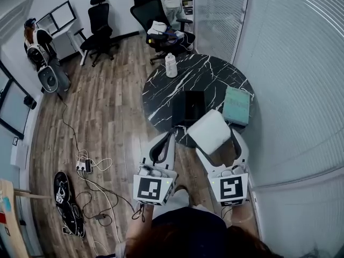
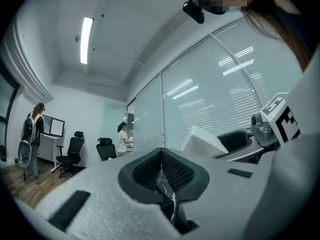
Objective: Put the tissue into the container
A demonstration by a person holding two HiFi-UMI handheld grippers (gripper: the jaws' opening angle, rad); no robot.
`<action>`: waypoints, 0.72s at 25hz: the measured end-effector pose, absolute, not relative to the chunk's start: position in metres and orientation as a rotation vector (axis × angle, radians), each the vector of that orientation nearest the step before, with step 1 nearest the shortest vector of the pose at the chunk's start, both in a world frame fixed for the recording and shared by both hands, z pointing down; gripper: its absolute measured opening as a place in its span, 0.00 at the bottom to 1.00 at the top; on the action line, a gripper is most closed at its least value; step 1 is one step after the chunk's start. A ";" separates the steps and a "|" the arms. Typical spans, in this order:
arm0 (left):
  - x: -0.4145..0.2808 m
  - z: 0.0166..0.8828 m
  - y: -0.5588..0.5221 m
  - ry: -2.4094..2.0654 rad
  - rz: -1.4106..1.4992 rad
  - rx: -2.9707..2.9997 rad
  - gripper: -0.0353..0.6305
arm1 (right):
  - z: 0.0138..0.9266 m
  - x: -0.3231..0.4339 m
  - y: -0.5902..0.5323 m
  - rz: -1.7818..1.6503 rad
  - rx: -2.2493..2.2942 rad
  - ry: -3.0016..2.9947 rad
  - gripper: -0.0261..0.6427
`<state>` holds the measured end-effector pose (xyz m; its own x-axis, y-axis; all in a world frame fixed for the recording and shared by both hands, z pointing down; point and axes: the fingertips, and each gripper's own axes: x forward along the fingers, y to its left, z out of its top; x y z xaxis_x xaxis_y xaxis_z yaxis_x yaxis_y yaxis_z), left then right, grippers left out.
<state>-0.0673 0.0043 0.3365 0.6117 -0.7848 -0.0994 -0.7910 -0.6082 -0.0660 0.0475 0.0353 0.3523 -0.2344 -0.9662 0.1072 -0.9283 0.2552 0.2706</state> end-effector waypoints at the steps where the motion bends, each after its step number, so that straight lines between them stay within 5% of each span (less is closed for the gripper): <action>1: -0.068 0.338 -0.001 1.334 0.091 -2.734 0.09 | 0.353 0.046 0.031 -0.218 1.765 -2.272 0.69; 18: -0.081 0.347 -0.057 1.252 0.115 -2.845 0.09 | 0.353 0.024 -0.020 -0.221 1.724 -2.176 0.69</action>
